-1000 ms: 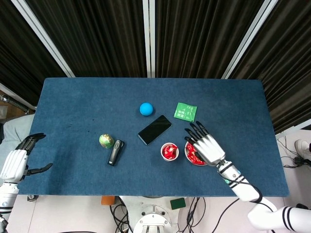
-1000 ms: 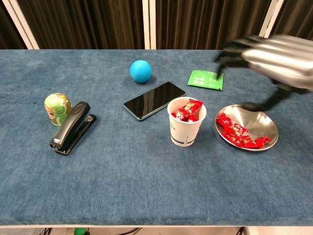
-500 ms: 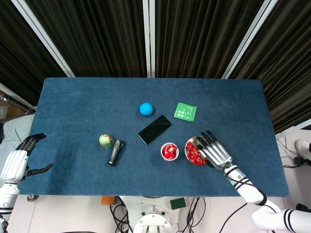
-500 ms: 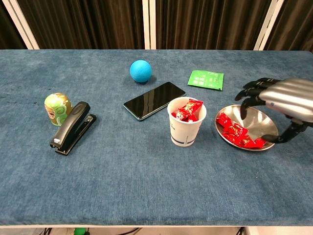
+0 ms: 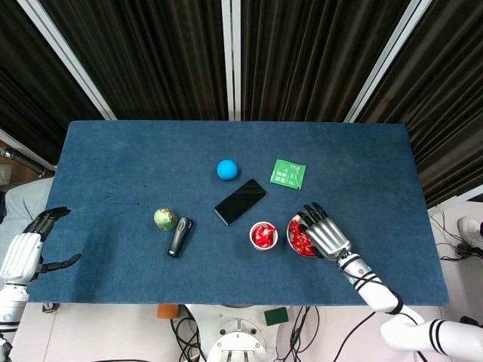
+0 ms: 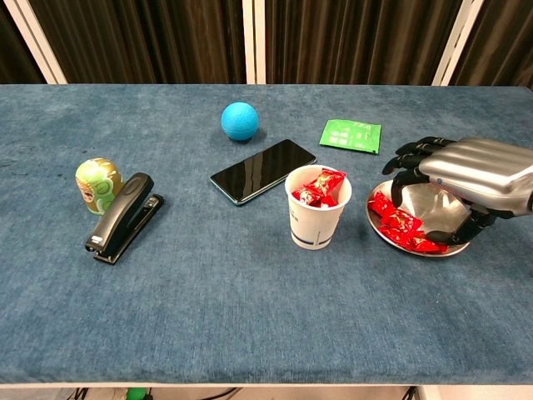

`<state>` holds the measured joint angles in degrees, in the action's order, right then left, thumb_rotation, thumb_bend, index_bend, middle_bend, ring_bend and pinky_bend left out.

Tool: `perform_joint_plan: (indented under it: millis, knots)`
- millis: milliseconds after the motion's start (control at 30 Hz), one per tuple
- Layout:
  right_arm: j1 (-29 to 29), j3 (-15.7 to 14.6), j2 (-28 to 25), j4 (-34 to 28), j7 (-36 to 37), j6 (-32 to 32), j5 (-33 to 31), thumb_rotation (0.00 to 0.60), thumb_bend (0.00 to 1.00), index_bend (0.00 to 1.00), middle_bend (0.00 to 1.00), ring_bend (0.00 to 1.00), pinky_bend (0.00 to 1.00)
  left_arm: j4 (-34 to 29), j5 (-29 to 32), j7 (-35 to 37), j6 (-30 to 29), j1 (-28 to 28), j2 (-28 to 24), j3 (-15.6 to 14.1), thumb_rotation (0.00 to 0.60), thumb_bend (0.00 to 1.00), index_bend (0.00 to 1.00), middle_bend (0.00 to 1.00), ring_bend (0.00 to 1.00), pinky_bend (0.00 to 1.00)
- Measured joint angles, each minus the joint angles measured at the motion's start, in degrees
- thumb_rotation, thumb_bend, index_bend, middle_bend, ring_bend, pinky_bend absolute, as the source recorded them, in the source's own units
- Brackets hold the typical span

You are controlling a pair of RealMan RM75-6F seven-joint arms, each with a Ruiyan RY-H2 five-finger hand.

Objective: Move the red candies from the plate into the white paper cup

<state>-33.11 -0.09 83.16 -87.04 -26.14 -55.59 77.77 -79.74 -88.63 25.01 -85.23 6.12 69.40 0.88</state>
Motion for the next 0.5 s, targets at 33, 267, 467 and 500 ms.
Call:
perform_joint_plan:
  millis: [33,267,467,500]
  knots:
    - [-0.1,0.1,0.2,-0.1,-0.5,0.3,-0.5,0.6,0.26,0.42,0.09,0.0,0.0,0.1,0.0,0.1,0.0,0.0,0.0,0.0,0.6,0.09,0.19,0.16,0.13,0.25]
    - [-0.9,0.7,1.1,-0.4,-1.5,1.2,-1.2,0.6,0.26,0.44,0.09,0.0,0.0,0.3,-0.1,0.4,0.0,0.1,0.0,0.0,0.6,0.09,0.19,0.15,0.13,0.25]
    - [-1.4,1.0,1.4,-0.4,-1.4,1.3,-0.9,0.6,0.26,0.44,0.09,0.0,0.0,0.2,-0.1,0.4,0.0,0.0,-0.1,0.1,0.6,0.1,0.19,0.15,0.13,0.25]
    - [-1.4,1.1,1.4,-0.5,-1.4,1.3,-1.0,0.6,0.26,0.44,0.09,0.0,0.0,0.2,0.0,0.4,0.1,0.1,-0.1,0.1,0.6,0.1,0.19,0.15,0.13,0.25]
